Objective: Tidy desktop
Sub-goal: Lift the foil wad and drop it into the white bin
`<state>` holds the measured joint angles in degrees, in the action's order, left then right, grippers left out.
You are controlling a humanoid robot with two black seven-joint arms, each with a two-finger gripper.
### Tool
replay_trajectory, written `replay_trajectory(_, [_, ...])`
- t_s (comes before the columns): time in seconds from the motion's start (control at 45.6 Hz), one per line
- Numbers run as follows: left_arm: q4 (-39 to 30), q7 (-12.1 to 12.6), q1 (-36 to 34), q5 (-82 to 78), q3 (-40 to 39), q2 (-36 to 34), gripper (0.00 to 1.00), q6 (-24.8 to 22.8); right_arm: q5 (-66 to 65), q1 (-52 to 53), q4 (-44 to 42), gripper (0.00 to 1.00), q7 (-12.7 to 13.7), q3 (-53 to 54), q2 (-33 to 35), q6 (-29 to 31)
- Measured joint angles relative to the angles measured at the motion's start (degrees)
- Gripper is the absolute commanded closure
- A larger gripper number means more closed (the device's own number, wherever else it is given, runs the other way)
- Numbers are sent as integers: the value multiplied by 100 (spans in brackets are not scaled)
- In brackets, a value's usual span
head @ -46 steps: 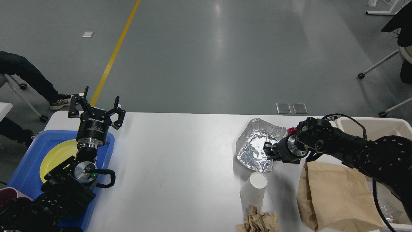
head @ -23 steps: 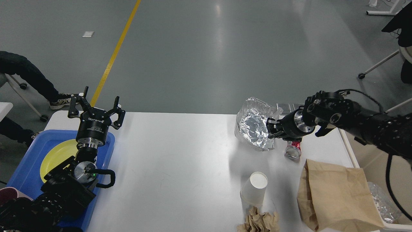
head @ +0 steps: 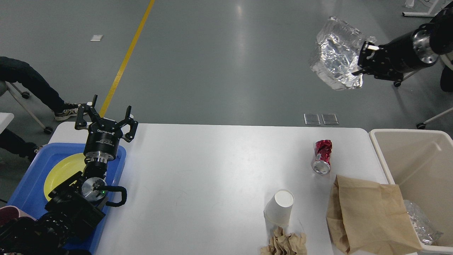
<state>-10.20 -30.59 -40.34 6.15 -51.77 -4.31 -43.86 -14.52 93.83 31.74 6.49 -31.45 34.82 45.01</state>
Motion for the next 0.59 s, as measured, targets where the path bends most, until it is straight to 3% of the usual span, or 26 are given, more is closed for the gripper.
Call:
replay_trajectory(0.219, [0, 0, 0, 0, 0, 0, 3, 0, 29, -1446, -1109, 100, 9, -94, 238, -495])
replay_trajectory(0.416, [0, 0, 0, 1, 0, 0, 3, 0, 100, -3125, -1715, 100, 3, -25, 262, -1659])
replay_trajectory(0.438, [0, 0, 0, 0, 0, 0, 3, 0, 103, -3309, -1734, 87, 3, -12, 255, -1819])
replay_trajectory(0.526, [0, 0, 0, 1, 0, 0, 3, 0, 106, -3841, -1773, 6, 1, 73, 223, -2294])
replay_trajectory(0.548, [0, 0, 0, 1, 0, 0, 3, 0, 106, -3945, -1780, 0, -2, 88, 217, -2389])
replay_trajectory(0.592, [0, 0, 0, 0, 0, 0, 3, 0, 106, -4145, -1791, 0, -18, 109, 206, -2589])
